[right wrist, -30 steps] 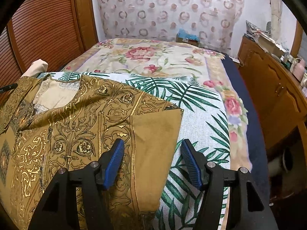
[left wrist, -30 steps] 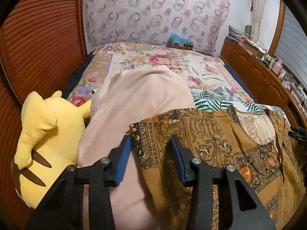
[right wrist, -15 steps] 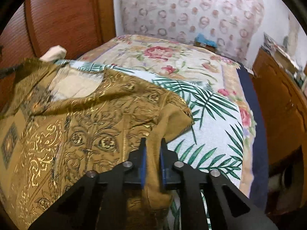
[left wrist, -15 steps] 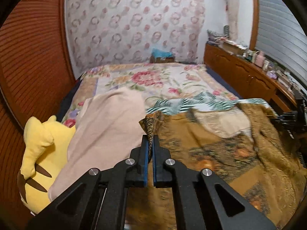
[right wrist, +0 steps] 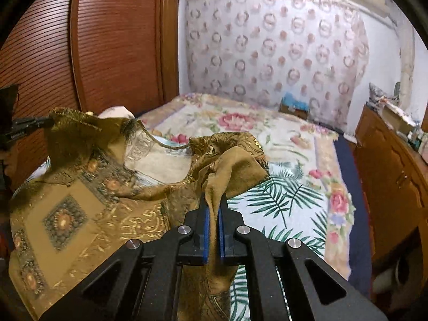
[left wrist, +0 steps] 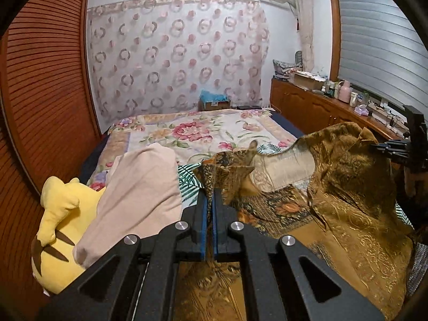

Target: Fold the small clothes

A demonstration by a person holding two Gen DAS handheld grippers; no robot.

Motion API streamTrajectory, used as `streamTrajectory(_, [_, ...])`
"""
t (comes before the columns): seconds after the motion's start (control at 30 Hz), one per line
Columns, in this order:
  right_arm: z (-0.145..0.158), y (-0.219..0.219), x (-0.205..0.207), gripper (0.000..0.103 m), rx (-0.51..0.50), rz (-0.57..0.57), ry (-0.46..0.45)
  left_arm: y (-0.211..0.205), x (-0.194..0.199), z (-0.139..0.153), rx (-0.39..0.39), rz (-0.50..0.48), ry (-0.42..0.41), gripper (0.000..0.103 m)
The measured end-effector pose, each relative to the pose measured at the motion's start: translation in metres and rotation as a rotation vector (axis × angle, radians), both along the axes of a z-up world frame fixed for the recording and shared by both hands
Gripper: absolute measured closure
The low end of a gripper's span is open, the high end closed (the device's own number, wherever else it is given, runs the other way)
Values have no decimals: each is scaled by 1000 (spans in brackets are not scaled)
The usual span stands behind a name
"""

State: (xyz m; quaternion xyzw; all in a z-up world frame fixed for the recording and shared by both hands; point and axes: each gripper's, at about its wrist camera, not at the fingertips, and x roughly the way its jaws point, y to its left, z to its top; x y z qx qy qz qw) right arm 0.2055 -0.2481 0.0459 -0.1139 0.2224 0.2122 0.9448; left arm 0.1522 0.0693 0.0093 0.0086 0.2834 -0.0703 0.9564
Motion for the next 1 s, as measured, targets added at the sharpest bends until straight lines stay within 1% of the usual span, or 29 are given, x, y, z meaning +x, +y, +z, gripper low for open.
streamTrajectory(0.1, [-3,0,-25,98,6,14,-24,3,-17,2,-17,-1,-8,99])
streamTrajectory(0.2, [-12,-9,-42,99,23,13,-24,11,-31,3,-30,13,-18,99])
streamTrajectory(0.33, [-24,-18,-74,99,46,12,-26,27,-56,-5,-33,65,-28,99])
streamTrajectory(0.5, [-45,-33,-109,99,52,-2,4,44,-84,-20,-54,101,-12,99])
streamTrajectory(0.67, [-58,-49,-142,99,86,-18,39,49,-111,-31,-71,118,0,99])
streamTrajectory(0.87, [-62,-71,-180,99,130,-45,72,56,-146,-39,-92,134,16,99])
streamTrajectory(0.93, [-63,-76,-194,99,154,-34,88,56,-156,-41,-71,121,29,99])
streamTrajectory(1.0, [-67,-78,-203,99,149,-30,109,57,-162,-45,-55,124,51,99])
